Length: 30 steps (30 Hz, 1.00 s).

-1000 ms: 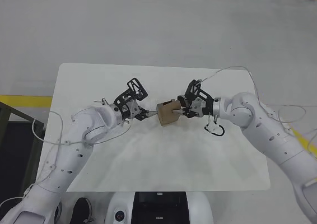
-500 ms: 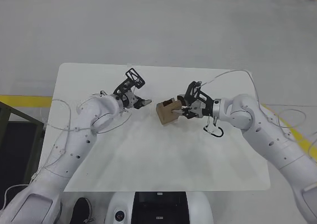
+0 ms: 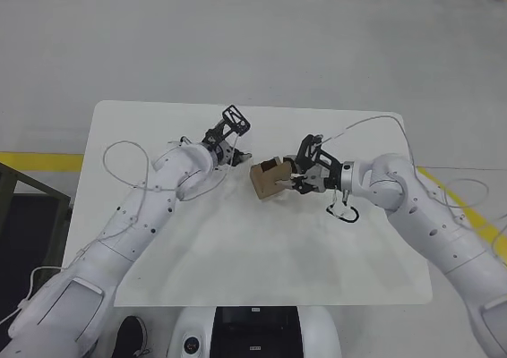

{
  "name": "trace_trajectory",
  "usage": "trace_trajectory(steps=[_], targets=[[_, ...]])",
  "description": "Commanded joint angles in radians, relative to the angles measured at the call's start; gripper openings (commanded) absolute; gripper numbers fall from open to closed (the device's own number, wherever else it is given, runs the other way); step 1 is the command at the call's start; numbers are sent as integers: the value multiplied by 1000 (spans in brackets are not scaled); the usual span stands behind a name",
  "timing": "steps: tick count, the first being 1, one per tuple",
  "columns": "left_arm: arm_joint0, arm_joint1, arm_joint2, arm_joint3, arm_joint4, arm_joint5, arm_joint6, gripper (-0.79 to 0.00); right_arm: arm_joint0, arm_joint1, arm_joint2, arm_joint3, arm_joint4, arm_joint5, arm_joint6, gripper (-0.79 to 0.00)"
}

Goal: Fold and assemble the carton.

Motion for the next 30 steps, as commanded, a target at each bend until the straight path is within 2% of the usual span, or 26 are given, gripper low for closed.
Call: trace_trajectory(steps=[1, 7, 12, 22, 24, 27, 30], targets=[[-7, -5, 5, 22, -20, -21, 19, 0, -1, -2, 2, 3, -2, -6, 1, -397], [-23, -17, 26, 58, -20, -78, 53, 0, 4, -12, 2, 19, -1, -20, -1, -391], [-8, -13, 15, 53, 3, -105, 51, 0, 11, -18, 10, 37, 3, -23, 2, -394], [135, 24, -57, -168, 32, -192, 21, 0, 23, -28, 24, 57, -1, -32, 11, -363], [167, 32, -72, -222, 37, -211, 12, 0, 24, -29, 24, 56, -6, -42, 17, -339], [209, 43, -90, -295, 66, -241, -13, 0, 27, -31, 24, 62, -17, -80, 15, -240], [247, 51, -112, -360, 75, -249, -24, 0, 31, -35, 21, 89, -19, -112, 8, -182]])
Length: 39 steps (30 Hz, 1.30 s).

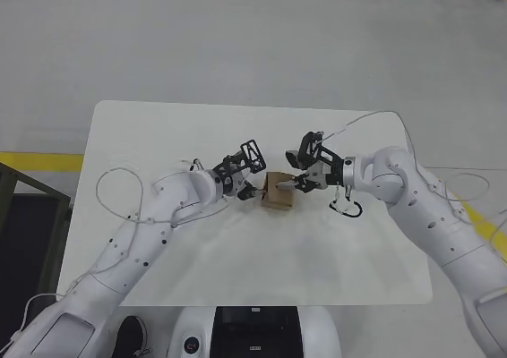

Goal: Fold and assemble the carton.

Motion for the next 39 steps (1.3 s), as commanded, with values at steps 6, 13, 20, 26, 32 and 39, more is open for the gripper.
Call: trace_trajectory(steps=[6, 13, 20, 26, 32, 39], targets=[[74, 19, -68, -117, 9, -12, -16, 0, 9, -10, -1, 53, -10, -48, -35, -182], [95, 27, -131, -129, -29, -2, -6, 0, 6, -14, 9, 60, -30, -14, -32, -151], [116, 34, -178, -150, -77, -16, 6, 0, 10, -31, -13, 16, -50, 139, 69, -142], [138, 38, -192, -185, -80, -16, 7, 0, -10, -28, 25, 12, -44, 146, -4, -142], [153, 41, -200, -211, -80, -19, 7, 0, -23, -30, 17, -30, -93, 195, 66, -132], [163, 43, -207, -226, -74, -22, 6, 0, -7, -49, -4, -30, -90, 232, 102, -132]])
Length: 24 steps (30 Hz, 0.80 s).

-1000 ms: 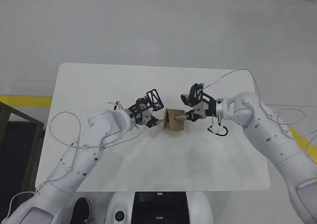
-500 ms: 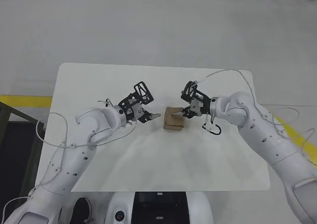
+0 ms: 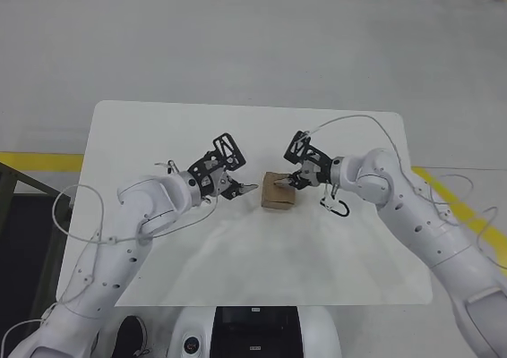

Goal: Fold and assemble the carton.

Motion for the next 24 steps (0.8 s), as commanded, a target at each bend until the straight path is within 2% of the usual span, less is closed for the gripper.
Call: trace_trajectory(steps=[1, 5, 9, 15, 24], targets=[[4, 1, -3, -4, 3, -2, 0, 0, 1, -3, 3, 2, 7, -9, -17, -132], [5, 2, 2, -6, 14, -16, -5, 0, -5, 0, 25, 26, 14, -53, -53, -123], [-6, 1, 41, 1, 66, -24, -37, 0, -18, 3, 38, 25, 6, -59, -58, -132], [-32, -8, 96, 14, 104, -2, -45, 0, -23, 0, 46, 28, 10, -64, -57, -132], [-77, -21, 137, 62, 113, 36, -64, 0, -25, -3, 58, 40, 4, -88, -74, -129]])
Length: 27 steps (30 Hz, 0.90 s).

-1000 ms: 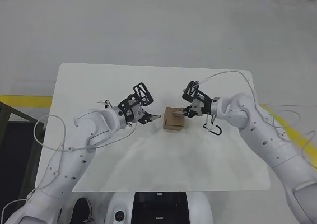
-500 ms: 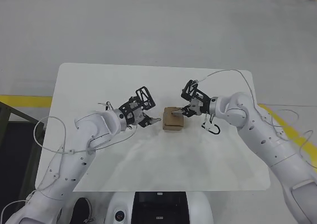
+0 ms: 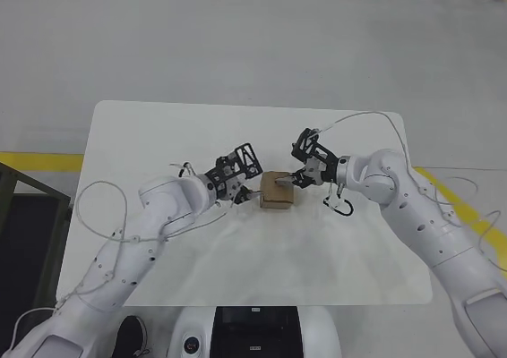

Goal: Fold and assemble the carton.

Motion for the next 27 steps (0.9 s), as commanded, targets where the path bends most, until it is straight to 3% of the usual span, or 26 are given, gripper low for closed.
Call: trace_trajectory(steps=[1, 6, 16, 21, 24, 27], targets=[[-6, -2, 6, 3, -4, 3, 3, 0, -1, -1, 2, 2, -2, -2, -1, -129], [-19, -9, -5, 12, -109, 17, 42, 0, -2, -4, 5, 8, -2, -7, 2, -126], [-43, -22, 61, 45, -51, 35, 18, 0, -4, -9, 12, 14, -8, -11, 1, -129], [-51, -27, 74, 63, -46, 53, 28, 0, -4, -12, 14, 12, -9, -14, 7, -95], [-58, -30, 77, 66, -50, 58, 29, 0, -5, -14, 15, 11, -12, -15, 10, -18], [-63, -31, 82, 65, -29, 60, 23, 0, -5, -15, 18, 9, -14, -14, 11, 0]])
